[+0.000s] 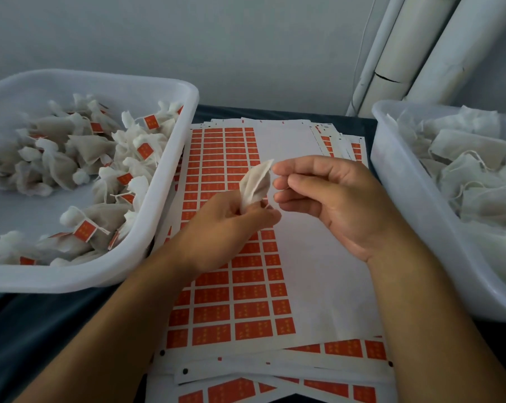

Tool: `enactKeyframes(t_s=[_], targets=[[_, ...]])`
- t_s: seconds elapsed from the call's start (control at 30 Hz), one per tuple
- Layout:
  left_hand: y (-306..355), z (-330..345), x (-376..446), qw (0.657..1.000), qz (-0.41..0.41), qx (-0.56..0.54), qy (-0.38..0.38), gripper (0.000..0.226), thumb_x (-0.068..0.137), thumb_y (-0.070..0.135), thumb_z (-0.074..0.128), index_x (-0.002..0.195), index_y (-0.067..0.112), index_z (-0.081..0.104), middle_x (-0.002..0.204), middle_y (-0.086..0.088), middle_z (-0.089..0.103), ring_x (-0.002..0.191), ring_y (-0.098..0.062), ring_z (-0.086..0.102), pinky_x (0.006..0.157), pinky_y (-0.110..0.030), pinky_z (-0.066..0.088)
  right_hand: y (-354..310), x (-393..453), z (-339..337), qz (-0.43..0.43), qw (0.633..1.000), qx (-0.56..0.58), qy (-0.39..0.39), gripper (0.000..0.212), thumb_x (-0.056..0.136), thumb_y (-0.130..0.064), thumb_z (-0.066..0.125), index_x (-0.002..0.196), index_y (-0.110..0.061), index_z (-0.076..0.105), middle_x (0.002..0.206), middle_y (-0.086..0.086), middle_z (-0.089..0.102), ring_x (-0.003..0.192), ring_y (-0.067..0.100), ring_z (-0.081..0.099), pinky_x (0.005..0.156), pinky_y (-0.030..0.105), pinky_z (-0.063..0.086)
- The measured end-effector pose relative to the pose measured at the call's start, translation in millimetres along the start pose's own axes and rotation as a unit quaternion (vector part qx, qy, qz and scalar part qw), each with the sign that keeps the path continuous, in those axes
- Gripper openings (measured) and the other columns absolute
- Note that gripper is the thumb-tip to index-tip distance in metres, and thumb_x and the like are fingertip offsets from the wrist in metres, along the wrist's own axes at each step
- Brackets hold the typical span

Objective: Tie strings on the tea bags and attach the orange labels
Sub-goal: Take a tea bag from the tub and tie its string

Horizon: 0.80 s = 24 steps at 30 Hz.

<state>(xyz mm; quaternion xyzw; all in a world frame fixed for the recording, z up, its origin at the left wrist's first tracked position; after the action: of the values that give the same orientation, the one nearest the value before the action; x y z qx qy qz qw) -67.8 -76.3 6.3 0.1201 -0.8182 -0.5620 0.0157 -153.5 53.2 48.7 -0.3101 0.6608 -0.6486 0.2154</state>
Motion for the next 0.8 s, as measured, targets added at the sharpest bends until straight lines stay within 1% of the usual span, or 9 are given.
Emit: enactKeyframes(t_s=[0.17,0.3,0.37,0.43,0.5,0.57,0.67,0.73,0.8], targets=[[-0.9,9.0,2.7,0.993,0.040,0.108,0.006,0.024,0.094,0.039,0.065,0.086,0.018,0.062,0.067,-0.004,0.060,0.051,-0.007,0.055,0.052,-0.015,0.047,-14.4,-4.5,6.0,-0.088,0.982,-0.165,-0.006,0.022,0.102,-0.011,0.060,0.118,-0.021,0.073,0.097,-0.011,0.078,0.091,0.011,0.074,0.070,0.021,0.059],[3.6,12.1,1.3,0.974,0.079,0.207,0.056,0.029,0.093,0.047,0.063,0.075,0.025,0.062,0.076,0.002,0.059,0.055,-0.011,0.057,0.050,-0.019,0.043,-23.3,-8.9,14.3,-0.142,0.951,-0.276,-0.002,0.020,0.102,-0.020,0.062,0.117,-0.031,0.070,0.099,-0.022,0.075,0.101,-0.004,0.068,0.083,0.011,0.053],[8.0,15.4,0.0,0.962,0.112,0.240,0.066,0.032,0.095,0.049,0.058,0.074,0.025,0.063,0.079,0.003,0.058,0.057,-0.013,0.054,0.052,-0.023,0.042,-24.0,-9.9,18.8,-0.154,0.936,-0.315,-0.001,0.021,0.101,-0.024,0.062,0.117,-0.035,0.069,0.100,-0.026,0.073,0.102,-0.003,0.067,0.087,0.016,0.054],[12.8,19.5,-1.9,0.958,0.150,0.235,0.063,0.037,0.099,0.047,0.053,0.071,0.024,0.061,0.070,0.003,0.056,0.052,-0.013,0.050,0.051,-0.025,0.040,-24.6,-10.7,22.5,-0.164,0.920,-0.357,0.000,0.021,0.101,-0.027,0.063,0.117,-0.040,0.068,0.100,-0.032,0.068,0.104,0.003,0.063,0.085,0.024,0.053],[18.0,21.6,-4.9,0.957,0.179,0.219,0.064,0.042,0.103,0.044,0.047,0.067,0.024,0.056,0.058,0.005,0.049,0.048,-0.012,0.046,0.048,-0.022,0.037,-23.5,-11.1,27.0,-0.167,0.912,-0.375,-0.010,0.022,0.100,-0.030,0.064,0.116,-0.045,0.067,0.098,-0.037,0.063,0.106,0.005,0.059,0.083,0.023,0.051],[21.0,22.8,-7.2,0.958,0.195,0.203,0.060,0.042,0.103,0.042,0.040,0.073,0.020,0.058,0.058,0.005,0.050,0.052,-0.013,0.050,0.049,-0.025,0.042,-20.7,-10.7,30.4,-0.160,0.914,-0.373,-0.022,0.023,0.099,-0.032,0.065,0.116,-0.047,0.068,0.098,-0.038,0.058,0.109,0.004,0.057,0.083,0.021,0.051],[20.9,25.7,-8.9,0.963,0.199,0.181,0.033,0.040,0.106,0.036,0.033,0.096,0.015,0.066,0.082,-0.003,0.067,0.074,-0.017,0.064,0.068,-0.038,0.053,-17.3,-9.1,31.1,-0.151,0.923,-0.353,-0.035,0.022,0.100,-0.032,0.064,0.117,-0.045,0.069,0.099,-0.039,0.060,0.115,0.002,0.058,0.091,0.024,0.053],[21.8,26.1,-11.0,0.968,0.200,0.150,0.024,0.035,0.106,0.033,0.032,0.102,0.024,0.066,0.095,0.008,0.070,0.091,-0.010,0.066,0.077,-0.024,0.054,-12.8,-7.6,29.5,-0.134,0.935,-0.326,-0.050,0.023,0.100,-0.031,0.063,0.120,-0.043,0.068,0.103,-0.034,0.068,0.118,-0.001,0.059,0.096,0.031,0.055],[25.4,27.0,-14.0,0.971,0.206,0.118,0.017,0.031,0.106,0.027,0.033,0.099,0.041,0.060,0.094,0.028,0.065,0.096,0.003,0.064,0.080,-0.009,0.047,-7.0,-6.5,28.2,-0.113,0.948,-0.290,-0.067,0.025,0.101,-0.030,0.063,0.124,-0.039,0.068,0.109,-0.025,0.073,0.118,-0.002,0.061,0.095,0.037,0.059]])
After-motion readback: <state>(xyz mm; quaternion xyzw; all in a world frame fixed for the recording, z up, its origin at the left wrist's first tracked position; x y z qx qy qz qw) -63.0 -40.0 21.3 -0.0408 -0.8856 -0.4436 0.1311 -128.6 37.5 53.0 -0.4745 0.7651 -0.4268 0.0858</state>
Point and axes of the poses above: each hand's wrist, its own x-axis towards the middle knuckle, its own z-axis out of the palm, y = z × x, the point moved 8 cm from there along x, towards the middle knuckle
